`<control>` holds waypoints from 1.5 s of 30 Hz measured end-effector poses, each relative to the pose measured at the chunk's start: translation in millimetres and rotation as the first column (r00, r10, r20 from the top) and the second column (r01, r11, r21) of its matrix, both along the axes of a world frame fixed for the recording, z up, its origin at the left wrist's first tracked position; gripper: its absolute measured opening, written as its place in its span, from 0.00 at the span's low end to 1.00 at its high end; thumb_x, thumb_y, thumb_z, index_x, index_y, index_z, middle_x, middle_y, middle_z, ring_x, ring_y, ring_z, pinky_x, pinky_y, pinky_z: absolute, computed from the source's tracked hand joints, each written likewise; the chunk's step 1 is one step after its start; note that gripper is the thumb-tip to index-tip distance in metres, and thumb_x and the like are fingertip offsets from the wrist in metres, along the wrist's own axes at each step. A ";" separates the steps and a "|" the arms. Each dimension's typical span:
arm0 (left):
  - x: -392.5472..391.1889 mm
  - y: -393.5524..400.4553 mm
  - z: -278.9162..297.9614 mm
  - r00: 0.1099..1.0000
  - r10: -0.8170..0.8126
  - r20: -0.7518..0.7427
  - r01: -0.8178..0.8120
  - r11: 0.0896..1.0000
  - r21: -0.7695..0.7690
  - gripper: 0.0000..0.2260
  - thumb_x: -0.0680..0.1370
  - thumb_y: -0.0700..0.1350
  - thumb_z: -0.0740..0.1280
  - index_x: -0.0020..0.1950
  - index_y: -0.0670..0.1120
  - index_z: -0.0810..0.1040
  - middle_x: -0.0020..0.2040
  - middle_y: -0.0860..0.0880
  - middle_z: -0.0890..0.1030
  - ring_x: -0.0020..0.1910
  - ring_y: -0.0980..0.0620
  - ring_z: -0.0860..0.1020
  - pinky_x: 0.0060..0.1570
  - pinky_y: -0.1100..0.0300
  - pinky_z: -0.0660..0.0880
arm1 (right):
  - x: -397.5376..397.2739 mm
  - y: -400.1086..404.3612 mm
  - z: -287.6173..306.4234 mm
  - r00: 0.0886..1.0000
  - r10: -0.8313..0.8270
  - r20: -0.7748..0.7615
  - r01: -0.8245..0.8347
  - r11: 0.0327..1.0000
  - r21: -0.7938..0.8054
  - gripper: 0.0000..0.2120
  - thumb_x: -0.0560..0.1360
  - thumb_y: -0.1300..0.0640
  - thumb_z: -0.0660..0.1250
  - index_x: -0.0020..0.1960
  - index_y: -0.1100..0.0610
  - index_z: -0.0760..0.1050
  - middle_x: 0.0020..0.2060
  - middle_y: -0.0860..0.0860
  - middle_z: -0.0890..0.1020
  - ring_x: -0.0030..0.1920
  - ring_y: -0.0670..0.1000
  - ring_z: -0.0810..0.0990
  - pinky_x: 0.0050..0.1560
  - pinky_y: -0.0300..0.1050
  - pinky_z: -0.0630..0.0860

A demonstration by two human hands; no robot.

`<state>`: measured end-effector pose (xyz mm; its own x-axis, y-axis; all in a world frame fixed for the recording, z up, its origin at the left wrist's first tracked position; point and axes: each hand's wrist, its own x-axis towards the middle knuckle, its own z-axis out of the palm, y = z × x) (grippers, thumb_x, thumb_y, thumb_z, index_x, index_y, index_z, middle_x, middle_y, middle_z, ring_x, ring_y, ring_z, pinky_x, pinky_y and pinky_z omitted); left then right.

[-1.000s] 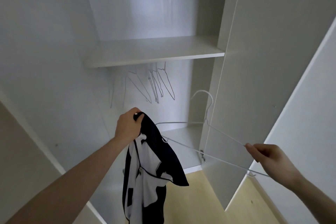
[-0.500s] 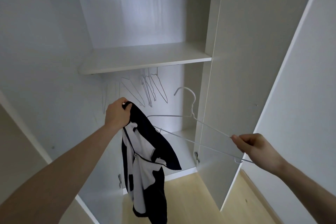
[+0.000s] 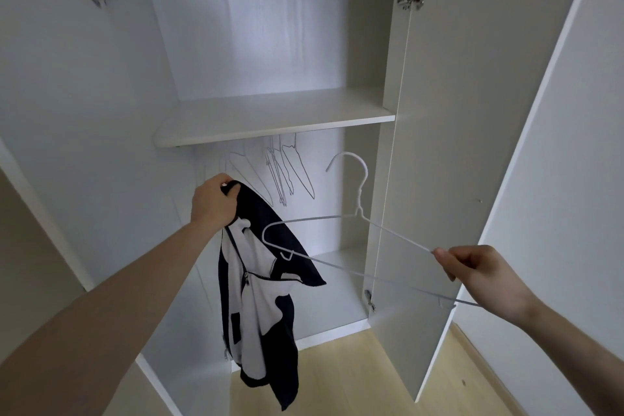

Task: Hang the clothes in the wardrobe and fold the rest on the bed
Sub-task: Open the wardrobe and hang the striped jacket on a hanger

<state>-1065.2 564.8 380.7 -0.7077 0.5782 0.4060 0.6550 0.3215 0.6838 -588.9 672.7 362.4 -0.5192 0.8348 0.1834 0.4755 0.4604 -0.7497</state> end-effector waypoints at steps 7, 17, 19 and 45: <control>36.4 -0.1 27.6 0.979 -0.199 -0.043 0.201 0.978 0.058 0.03 0.81 0.46 0.69 0.48 0.50 0.82 0.43 0.54 0.81 0.42 0.57 0.78 0.40 0.70 0.70 | -34.8 -9.7 -8.0 0.998 0.059 -0.006 -0.059 0.998 -0.036 0.27 0.81 0.41 0.66 0.29 0.56 0.70 0.23 0.46 0.63 0.25 0.47 0.60 0.26 0.33 0.60; 96.1 -2.3 95.9 0.727 -0.515 0.453 0.289 0.829 0.479 0.09 0.82 0.46 0.69 0.46 0.46 0.85 0.41 0.49 0.84 0.42 0.52 0.82 0.47 0.55 0.81 | -92.2 -13.2 -28.6 0.977 0.132 -0.168 -0.170 0.958 -0.232 0.28 0.82 0.39 0.63 0.33 0.56 0.59 0.30 0.50 0.60 0.29 0.47 0.58 0.33 0.39 0.60; 106.0 -6.8 103.4 0.587 -0.589 0.555 0.309 0.797 0.519 0.09 0.83 0.46 0.67 0.47 0.46 0.85 0.42 0.48 0.84 0.41 0.52 0.82 0.43 0.56 0.83 | -103.4 -20.8 -35.5 0.964 0.040 -0.261 -0.119 0.949 -0.293 0.29 0.79 0.36 0.66 0.30 0.51 0.58 0.28 0.48 0.59 0.28 0.48 0.58 0.29 0.34 0.61; 58.8 -24.0 116.5 0.628 -0.545 -0.555 0.378 0.837 -0.395 0.21 0.80 0.63 0.58 0.38 0.48 0.70 0.33 0.51 0.73 0.35 0.52 0.72 0.36 0.50 0.73 | -117.4 -3.6 -56.9 0.713 -0.376 -0.592 -0.311 0.587 -0.748 0.22 0.83 0.44 0.59 0.44 0.59 0.81 0.32 0.52 0.75 0.33 0.50 0.71 0.40 0.45 0.67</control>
<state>-1006.4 540.7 497.2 0.0501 0.8857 0.4615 0.9980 -0.0618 0.0103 -706.3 669.1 305.5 -0.5148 0.8164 -0.2617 -0.2748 -0.4463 -0.8516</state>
